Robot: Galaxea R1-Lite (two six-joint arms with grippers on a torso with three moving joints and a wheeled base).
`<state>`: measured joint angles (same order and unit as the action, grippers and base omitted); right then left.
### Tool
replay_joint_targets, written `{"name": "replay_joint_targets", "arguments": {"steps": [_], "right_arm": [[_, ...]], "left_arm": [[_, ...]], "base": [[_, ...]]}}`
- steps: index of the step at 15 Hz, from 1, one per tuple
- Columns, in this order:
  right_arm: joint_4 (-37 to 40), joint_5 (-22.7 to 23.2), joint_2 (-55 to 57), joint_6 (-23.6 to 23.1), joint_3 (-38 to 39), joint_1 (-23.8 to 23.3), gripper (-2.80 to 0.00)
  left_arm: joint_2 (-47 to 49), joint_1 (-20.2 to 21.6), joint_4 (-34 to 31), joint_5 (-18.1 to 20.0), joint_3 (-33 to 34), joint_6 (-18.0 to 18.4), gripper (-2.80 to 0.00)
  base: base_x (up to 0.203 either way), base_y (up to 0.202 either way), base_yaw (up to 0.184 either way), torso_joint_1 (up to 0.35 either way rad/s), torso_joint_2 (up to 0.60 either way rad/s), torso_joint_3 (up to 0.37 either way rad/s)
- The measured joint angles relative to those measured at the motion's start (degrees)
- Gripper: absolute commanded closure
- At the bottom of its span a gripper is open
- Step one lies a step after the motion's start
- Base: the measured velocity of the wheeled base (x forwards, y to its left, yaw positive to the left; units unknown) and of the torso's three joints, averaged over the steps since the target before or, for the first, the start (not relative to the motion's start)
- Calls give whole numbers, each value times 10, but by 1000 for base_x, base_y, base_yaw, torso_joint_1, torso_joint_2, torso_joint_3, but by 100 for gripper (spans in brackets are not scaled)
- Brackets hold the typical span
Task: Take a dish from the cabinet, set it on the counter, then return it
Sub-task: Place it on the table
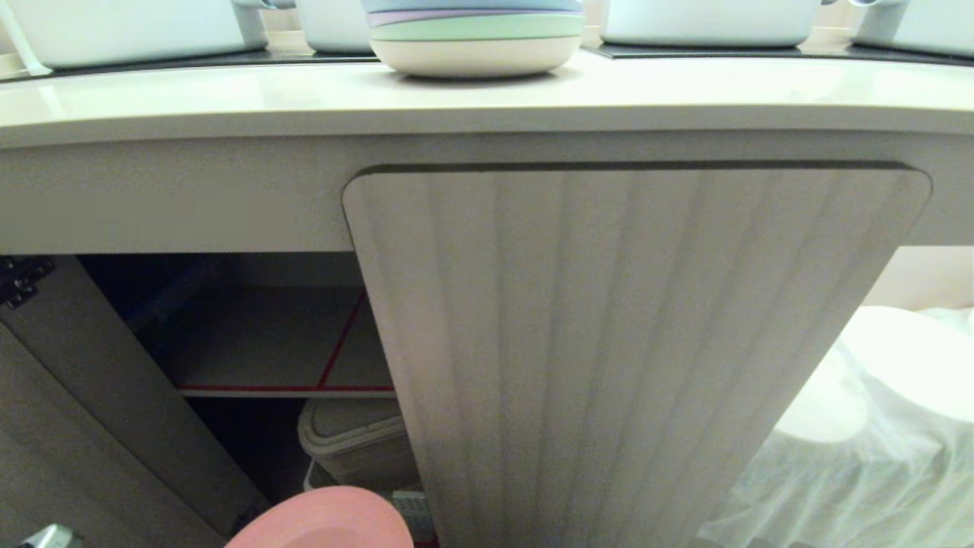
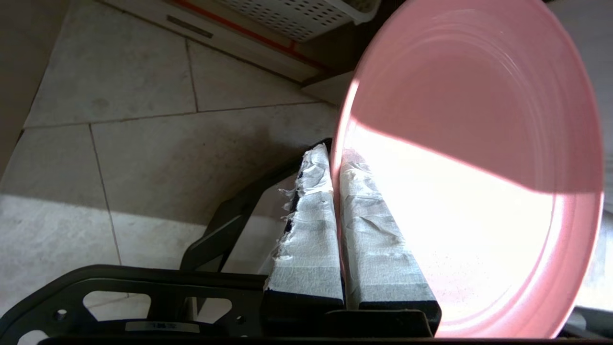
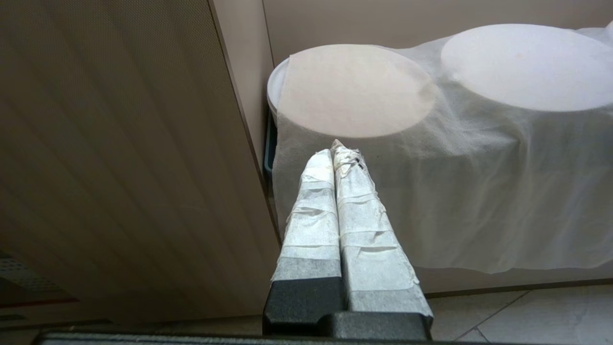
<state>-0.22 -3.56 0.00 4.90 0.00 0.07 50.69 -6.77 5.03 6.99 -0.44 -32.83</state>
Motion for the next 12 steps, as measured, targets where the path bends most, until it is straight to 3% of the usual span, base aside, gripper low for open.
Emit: {"name": "replay_joint_targets", "arguments": {"steps": [12], "right_arm": [[0, 0, 0, 0, 0, 0, 0]], "left_arm": [[-4, -23, -7, -1, 0, 0, 0]], "base": [[0, 0, 0, 0, 0, 0]]}}
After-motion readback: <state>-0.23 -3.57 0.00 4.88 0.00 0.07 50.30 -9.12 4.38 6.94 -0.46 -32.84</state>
